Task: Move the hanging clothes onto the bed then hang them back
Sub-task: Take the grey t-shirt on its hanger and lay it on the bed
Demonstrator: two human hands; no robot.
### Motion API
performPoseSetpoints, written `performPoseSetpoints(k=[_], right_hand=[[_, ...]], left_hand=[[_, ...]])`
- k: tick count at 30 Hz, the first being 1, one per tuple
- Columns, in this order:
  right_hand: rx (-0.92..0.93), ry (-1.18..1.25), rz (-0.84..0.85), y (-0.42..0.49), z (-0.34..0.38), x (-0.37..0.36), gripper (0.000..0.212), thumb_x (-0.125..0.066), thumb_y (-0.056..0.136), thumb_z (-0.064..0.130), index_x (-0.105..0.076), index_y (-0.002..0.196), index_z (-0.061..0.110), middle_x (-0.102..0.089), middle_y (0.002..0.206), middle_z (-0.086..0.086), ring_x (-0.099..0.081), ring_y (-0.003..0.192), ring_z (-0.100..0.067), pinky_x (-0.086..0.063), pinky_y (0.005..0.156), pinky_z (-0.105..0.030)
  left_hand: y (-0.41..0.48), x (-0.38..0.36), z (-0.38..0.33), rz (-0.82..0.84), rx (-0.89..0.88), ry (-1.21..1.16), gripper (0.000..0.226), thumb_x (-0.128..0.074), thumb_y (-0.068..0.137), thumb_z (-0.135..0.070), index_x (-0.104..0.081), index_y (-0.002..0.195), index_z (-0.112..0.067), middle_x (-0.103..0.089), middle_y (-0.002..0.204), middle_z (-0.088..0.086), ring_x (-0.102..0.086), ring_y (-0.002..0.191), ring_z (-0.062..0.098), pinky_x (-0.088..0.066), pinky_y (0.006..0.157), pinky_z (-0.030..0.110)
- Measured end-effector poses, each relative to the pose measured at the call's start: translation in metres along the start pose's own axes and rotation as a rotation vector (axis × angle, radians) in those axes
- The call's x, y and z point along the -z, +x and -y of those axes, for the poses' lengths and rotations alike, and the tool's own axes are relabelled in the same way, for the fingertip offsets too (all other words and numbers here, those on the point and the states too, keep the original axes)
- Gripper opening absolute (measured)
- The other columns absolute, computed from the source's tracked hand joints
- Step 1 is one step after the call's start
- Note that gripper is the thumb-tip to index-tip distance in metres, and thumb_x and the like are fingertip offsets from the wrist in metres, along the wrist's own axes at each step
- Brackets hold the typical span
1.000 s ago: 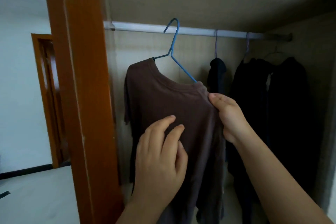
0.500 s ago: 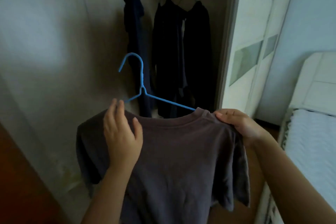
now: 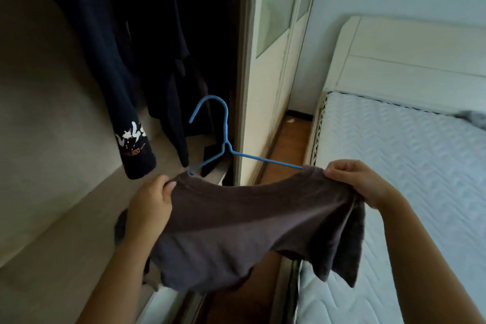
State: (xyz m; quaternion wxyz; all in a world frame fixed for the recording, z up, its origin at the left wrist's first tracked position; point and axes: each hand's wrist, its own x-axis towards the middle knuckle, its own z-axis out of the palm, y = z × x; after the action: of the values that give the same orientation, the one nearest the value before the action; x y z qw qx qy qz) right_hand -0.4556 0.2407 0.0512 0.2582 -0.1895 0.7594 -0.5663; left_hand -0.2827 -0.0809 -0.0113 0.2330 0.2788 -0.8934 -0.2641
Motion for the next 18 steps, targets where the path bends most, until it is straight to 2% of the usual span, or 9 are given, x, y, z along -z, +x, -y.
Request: performPoseSetpoints(k=[3,6,8,10,11,13,16,18], right_hand=[[-0.05,-0.292,-0.137,-0.005,-0.022,0.006,0.021,-0.064,0.082,0.023,-0.061,0.068,0.007,-0.053,0.062,-0.001,-0.048,0.06,-0.011,-0.041,0.055,-0.013],[-0.164,-0.625,-0.196,-0.008,-0.044,0.0,0.021,-0.059,0.088,0.027,-0.062,0.071,0.015,-0.057,0.068,-0.001,-0.051,0.066,-0.012,-0.039,0.064,-0.023],[-0.181,-0.729,-0.205,-0.013,-0.056,-0.014,0.019,-0.057,0.088,0.027,-0.061,0.073,0.017,-0.056,0.069,0.002,-0.049,0.068,-0.01,-0.038,0.065,-0.024],[-0.242,-0.725,-0.281,-0.045,-0.075,-0.048,0.022,-0.056,0.089,0.025,-0.055,0.068,0.021,-0.051,0.065,0.007,-0.046,0.065,-0.005,-0.035,0.061,-0.017],[-0.224,-0.75,-0.282,-0.051,-0.078,-0.054,0.025,-0.057,0.089,0.024,-0.051,0.064,0.023,-0.049,0.063,0.008,-0.045,0.064,-0.005,-0.033,0.059,-0.015],[-0.308,-0.728,-0.358,-0.1,-0.093,-0.087,0.029,-0.056,0.089,0.024,-0.047,0.062,0.025,-0.047,0.062,0.01,-0.047,0.068,-0.013,-0.033,0.061,-0.022],[-0.257,-0.827,-0.381,-0.103,-0.091,-0.081,0.035,-0.052,0.091,0.025,-0.038,0.059,0.03,-0.047,0.065,0.005,-0.049,0.076,-0.02,-0.036,0.071,-0.03],[-0.267,-0.825,-0.464,-0.106,-0.084,-0.066,0.038,-0.053,0.091,0.022,-0.036,0.058,0.031,-0.047,0.067,0.002,-0.05,0.078,-0.023,-0.039,0.073,-0.034]], left_hand=[[-0.016,-0.024,0.001,0.13,0.073,-0.075,0.022,-0.051,0.091,-0.019,-0.062,0.093,0.0,-0.064,0.088,0.016,-0.059,0.086,0.035,-0.039,0.069,0.035],[-0.026,-0.034,-0.001,0.176,0.09,-0.124,0.015,-0.055,0.089,-0.02,-0.058,0.078,-0.01,-0.057,0.068,0.0,-0.056,0.07,0.021,-0.037,0.058,0.03],[-0.028,-0.039,-0.002,0.173,0.106,-0.128,0.017,-0.056,0.089,-0.021,-0.053,0.073,-0.015,-0.05,0.062,-0.01,-0.046,0.061,0.008,-0.034,0.054,0.021],[-0.034,-0.032,0.011,0.286,0.072,-0.076,0.018,-0.055,0.089,-0.023,-0.053,0.073,-0.017,-0.049,0.062,-0.012,-0.044,0.06,0.008,-0.032,0.053,0.023],[-0.035,-0.032,0.013,0.289,0.083,-0.077,0.018,-0.054,0.089,-0.024,-0.052,0.073,-0.018,-0.048,0.062,-0.013,-0.043,0.061,0.009,-0.032,0.054,0.026],[-0.058,-0.016,0.021,0.396,0.022,-0.059,0.02,-0.055,0.089,-0.023,-0.05,0.07,-0.021,-0.046,0.062,-0.015,-0.042,0.06,0.007,-0.03,0.054,0.027],[-0.071,-0.019,0.008,0.294,-0.015,-0.122,0.026,-0.055,0.088,-0.02,-0.048,0.063,-0.022,-0.047,0.057,-0.012,-0.04,0.053,0.005,-0.026,0.048,0.021],[-0.076,-0.024,-0.012,0.268,-0.091,-0.135,0.023,-0.052,0.084,-0.023,-0.054,0.062,-0.015,-0.054,0.055,-0.003,-0.046,0.05,0.016,-0.026,0.045,0.024]])
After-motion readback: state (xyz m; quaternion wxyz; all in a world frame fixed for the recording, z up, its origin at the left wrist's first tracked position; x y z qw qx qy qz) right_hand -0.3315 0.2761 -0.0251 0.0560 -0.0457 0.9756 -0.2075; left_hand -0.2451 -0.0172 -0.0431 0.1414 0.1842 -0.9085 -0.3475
